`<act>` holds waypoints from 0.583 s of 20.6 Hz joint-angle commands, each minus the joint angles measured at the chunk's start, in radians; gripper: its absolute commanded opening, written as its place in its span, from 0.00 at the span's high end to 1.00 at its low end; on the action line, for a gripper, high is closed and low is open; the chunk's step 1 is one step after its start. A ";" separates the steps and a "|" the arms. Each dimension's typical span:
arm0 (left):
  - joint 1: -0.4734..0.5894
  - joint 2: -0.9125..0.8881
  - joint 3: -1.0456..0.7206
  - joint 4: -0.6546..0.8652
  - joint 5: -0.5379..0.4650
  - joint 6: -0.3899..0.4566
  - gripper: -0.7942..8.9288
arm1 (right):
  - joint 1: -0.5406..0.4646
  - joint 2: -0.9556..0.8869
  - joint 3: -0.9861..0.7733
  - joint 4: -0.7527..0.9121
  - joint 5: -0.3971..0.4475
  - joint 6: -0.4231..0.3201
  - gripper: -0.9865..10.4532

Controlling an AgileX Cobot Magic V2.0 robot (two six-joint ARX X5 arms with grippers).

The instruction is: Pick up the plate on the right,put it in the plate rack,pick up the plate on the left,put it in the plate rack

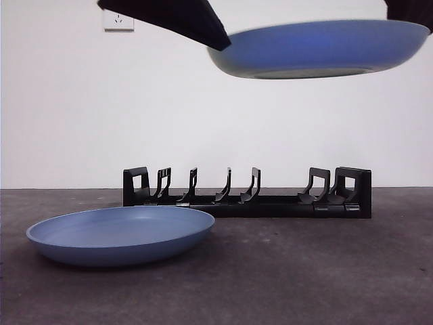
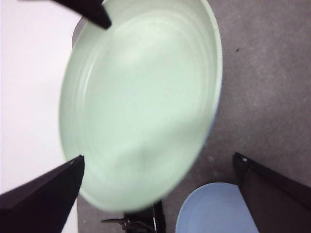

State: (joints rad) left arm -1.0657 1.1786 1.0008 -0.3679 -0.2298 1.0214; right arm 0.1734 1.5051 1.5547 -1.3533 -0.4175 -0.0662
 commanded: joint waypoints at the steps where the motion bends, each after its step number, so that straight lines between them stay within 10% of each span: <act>1: -0.004 0.017 0.002 0.007 -0.005 0.064 0.29 | 0.019 -0.005 0.006 -0.021 -0.010 0.011 0.93; 12: -0.005 0.032 0.002 -0.021 -0.003 0.051 0.84 | 0.043 -0.005 0.006 -0.021 -0.026 0.014 0.93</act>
State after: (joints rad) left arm -1.0676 1.2045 1.0008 -0.3878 -0.2310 1.0733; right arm 0.2157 1.5047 1.5547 -1.3533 -0.4313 -0.0605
